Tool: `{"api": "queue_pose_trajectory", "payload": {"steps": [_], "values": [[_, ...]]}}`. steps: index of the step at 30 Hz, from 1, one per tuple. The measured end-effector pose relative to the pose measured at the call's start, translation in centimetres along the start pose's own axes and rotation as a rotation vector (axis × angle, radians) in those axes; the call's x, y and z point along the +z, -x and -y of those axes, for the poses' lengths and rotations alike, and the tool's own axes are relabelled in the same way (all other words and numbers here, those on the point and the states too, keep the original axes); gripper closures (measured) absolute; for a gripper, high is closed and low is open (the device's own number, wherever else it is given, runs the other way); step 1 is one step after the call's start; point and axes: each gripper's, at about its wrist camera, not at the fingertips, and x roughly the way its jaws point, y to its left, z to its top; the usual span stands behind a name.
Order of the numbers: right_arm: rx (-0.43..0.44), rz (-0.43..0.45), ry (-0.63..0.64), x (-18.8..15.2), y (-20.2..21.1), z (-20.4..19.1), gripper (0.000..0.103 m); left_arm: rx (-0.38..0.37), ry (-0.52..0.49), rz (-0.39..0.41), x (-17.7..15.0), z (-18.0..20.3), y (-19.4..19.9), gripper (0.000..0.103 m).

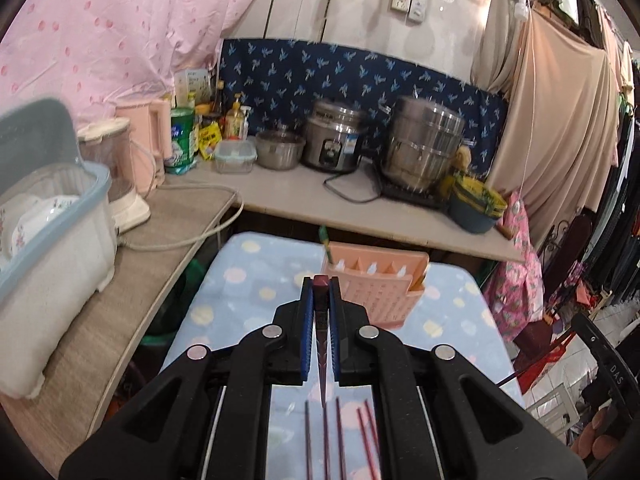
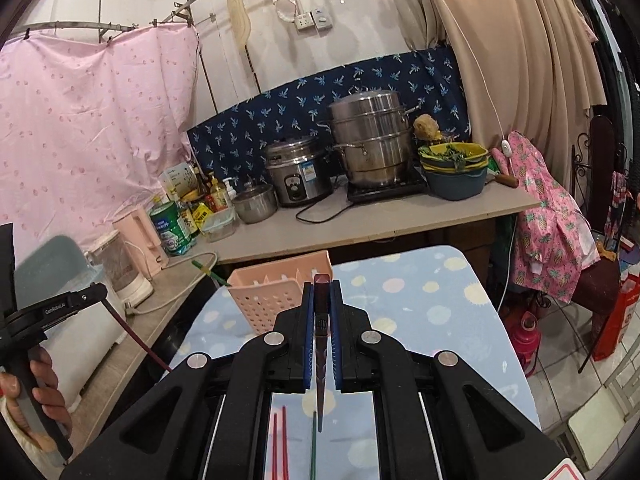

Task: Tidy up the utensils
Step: 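Lift both dark red chopsticks and lower them into the pink basket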

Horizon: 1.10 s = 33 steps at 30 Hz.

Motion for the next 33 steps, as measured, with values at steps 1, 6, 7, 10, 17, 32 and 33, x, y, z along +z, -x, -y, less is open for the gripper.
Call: {"api": "queue_pose_trajectory", "payload": {"steps": [1, 6, 7, 10, 17, 32, 33], "values": [[0.009, 0.017, -0.007, 0.9, -0.3, -0.1, 0.095, -0.006, 0.001, 0.022, 1.1, 0.4, 0.1, 0.096], [0.050, 0.089, -0.044, 5.2, -2.2, -0.8, 0.095, -0.016, 0.005, 0.111, 5.4, 1.8, 0.0, 0.096], [0.057, 0.103, -0.047, 6.0, -2.6, -1.0, 0.095, -0.017, 0.004, 0.127, 6.3, 2.1, -0.3, 0.096], [0.065, 0.137, -0.044, 8.2, -4.1, -1.9, 0.095, -0.013, -0.003, 0.166, 8.6, 3.0, -1.2, 0.096], [0.082, 0.159, -0.059, 11.1, -8.2, -2.9, 0.095, -0.003, 0.003, 0.221, 11.8, 3.9, -4.3, 0.096], [0.079, 0.080, -0.041, 9.2, -16.8, -3.3, 0.095, 0.022, 0.000, 0.148, 10.2, 3.4, -12.2, 0.096], [0.077, 0.073, -0.037, 8.9, -17.1, -3.3, 0.095, 0.026, -0.001, 0.141, 10.0, 3.3, -12.6, 0.096]]}}
